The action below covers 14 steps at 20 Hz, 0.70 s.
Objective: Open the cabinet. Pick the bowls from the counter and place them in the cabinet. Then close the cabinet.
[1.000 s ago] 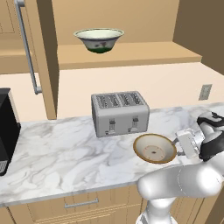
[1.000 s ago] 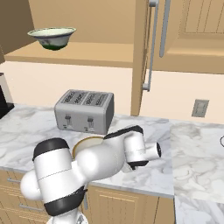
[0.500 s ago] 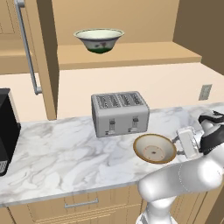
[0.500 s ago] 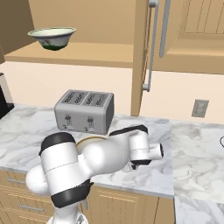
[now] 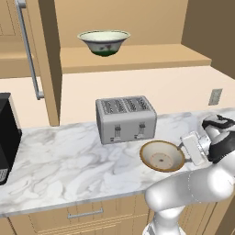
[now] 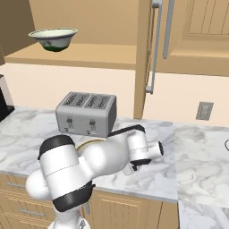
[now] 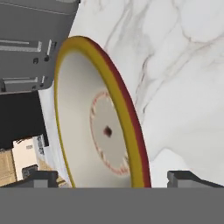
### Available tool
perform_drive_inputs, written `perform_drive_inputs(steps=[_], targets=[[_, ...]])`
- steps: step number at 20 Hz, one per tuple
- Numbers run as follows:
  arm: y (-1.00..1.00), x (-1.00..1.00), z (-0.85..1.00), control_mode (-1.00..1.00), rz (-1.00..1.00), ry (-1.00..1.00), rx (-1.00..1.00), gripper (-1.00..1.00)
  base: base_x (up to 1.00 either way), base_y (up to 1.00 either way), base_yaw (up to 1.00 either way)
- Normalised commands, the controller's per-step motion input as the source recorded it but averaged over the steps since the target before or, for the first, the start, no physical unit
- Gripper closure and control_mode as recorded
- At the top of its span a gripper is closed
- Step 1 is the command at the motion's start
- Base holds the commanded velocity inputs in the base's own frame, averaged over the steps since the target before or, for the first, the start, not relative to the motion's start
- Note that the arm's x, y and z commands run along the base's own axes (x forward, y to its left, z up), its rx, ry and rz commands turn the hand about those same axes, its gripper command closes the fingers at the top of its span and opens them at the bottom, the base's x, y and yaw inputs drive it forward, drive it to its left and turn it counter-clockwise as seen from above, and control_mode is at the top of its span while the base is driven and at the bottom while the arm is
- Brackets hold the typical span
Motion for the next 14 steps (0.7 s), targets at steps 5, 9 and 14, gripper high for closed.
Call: perform_drive_inputs(steps=[5,9,14], targets=[[0.85,0.00,-0.47,-1.00,0.00,-0.16,0.04,-1.00,0.00,0.00,0.00],[0.98,0.00,-0.45,-1.00,-0.02,-0.13,0.04,-1.00,0.00,0.00,0.00],[1.00,0.00,-0.49,-1.00,-0.04,-0.06,0.01,1.00,0.00,0.00,0.00]])
